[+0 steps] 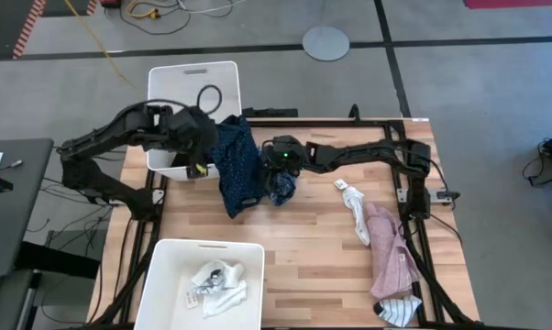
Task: Sort clothes
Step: Put the blue shirt into the top white bin
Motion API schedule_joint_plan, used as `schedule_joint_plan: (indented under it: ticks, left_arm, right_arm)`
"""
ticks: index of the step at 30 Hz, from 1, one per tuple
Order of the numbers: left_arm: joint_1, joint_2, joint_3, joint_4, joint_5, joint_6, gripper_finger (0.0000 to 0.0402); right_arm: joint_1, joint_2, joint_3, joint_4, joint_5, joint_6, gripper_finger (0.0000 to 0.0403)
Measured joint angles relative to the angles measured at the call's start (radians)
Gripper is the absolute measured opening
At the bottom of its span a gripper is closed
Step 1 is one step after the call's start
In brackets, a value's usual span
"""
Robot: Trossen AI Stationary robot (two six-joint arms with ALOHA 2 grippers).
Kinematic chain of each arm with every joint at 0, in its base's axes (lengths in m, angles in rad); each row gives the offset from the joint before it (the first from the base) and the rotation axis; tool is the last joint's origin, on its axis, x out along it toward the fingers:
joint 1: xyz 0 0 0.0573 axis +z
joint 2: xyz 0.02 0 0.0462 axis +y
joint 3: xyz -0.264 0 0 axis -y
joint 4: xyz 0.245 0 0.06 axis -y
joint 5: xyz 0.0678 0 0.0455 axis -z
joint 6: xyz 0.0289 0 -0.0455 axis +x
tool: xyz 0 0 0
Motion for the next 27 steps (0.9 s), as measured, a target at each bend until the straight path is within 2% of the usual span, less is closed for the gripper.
schedule_joint_plan:
  ticks: [3,5,8,10,12,17,27]
  left_arm:
    - [-0.063,0.0,0.0,-0.004,-0.025,-0.017,0.0232]
    - [-0.104,0.0,0.0,-0.007,-0.042,-0.024,0.0232]
    - [-0.152,0.0,0.0,-0.011,-0.082,-0.035,0.0232]
    - [-0.178,0.0,0.0,-0.016,-0.091,-0.045,0.0232]
    - [-0.201,0.0,0.0,-0.016,-0.093,-0.056,0.0231]
    - [-0.254,0.0,0.0,-0.026,-0.094,-0.07,0.0231]
    - [-0.307,0.0,-0.005,-0.024,-0.147,-0.019,0.0231]
  right_arm:
    - [0.008,0.028,0.0,0.055,0.001,0.001,0.0246]
    - [0.013,0.029,0.0,0.057,0.015,-0.003,0.0214]
    - [0.025,0.018,0.0,0.036,0.057,-0.027,0.013]
    - [0.027,0.006,0.0,0.026,0.057,-0.047,0.0057]
    - [0.032,-0.011,0.0,0.002,0.057,-0.057,0.0019]
    - [0.051,-0.06,-0.001,-0.054,0.06,-0.052,0.0009]
    - [0.092,-0.264,0.043,-0.054,0.055,-0.095,0.0001]
